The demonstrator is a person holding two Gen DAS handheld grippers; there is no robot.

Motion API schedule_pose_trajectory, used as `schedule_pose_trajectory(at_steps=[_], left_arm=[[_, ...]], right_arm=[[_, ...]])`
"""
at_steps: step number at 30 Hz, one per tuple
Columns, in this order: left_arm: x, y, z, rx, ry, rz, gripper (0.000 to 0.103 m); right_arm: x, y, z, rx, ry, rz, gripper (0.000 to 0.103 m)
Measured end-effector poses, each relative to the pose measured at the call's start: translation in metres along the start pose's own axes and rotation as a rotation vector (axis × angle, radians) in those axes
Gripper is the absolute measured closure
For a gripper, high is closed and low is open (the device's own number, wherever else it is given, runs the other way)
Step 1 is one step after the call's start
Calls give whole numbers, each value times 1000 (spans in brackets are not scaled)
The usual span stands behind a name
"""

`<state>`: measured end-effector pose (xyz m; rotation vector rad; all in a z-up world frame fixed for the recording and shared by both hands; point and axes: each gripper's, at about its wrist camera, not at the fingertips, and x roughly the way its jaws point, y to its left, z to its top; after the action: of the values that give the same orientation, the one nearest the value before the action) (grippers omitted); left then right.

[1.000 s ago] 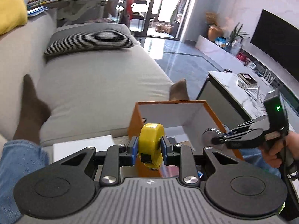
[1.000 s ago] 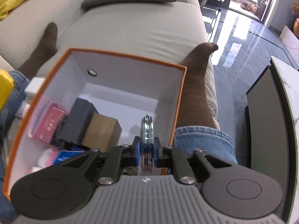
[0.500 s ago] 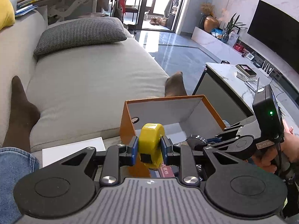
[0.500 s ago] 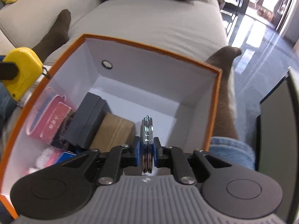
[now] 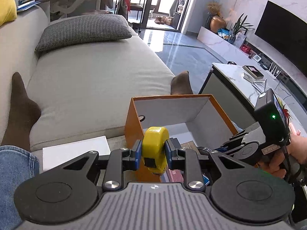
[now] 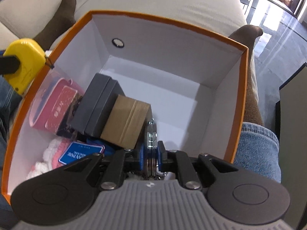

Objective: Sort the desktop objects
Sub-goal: 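Carry the compact mirror and tape measure over the orange box with both grippers, then lower the compact mirror into the orange box and open the right gripper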

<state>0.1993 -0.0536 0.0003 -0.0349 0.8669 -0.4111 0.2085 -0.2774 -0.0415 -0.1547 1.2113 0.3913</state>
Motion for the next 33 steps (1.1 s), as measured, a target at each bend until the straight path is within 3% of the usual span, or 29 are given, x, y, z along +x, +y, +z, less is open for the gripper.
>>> schedule_pose_trajectory(at_steps=[4,20,23,31,33], left_arm=[[-2,0,-1,1,-1,-4,74],[-2,-3,0,3,2,-12,74],[-2,-3,-1,1,2,-17,74],[0,-5,2,7,5,-17,74],[0,-5,2,7,5,-18,74]], right_arm=[[-1,0,1,-5,25,-12,89],[-6,20,-1,-220,78,-153,87],[-8,14,2,-207,96,-112,88],[-18,-13,11,2,90,58,89],[-15,-16,12,19,96,55,89]])
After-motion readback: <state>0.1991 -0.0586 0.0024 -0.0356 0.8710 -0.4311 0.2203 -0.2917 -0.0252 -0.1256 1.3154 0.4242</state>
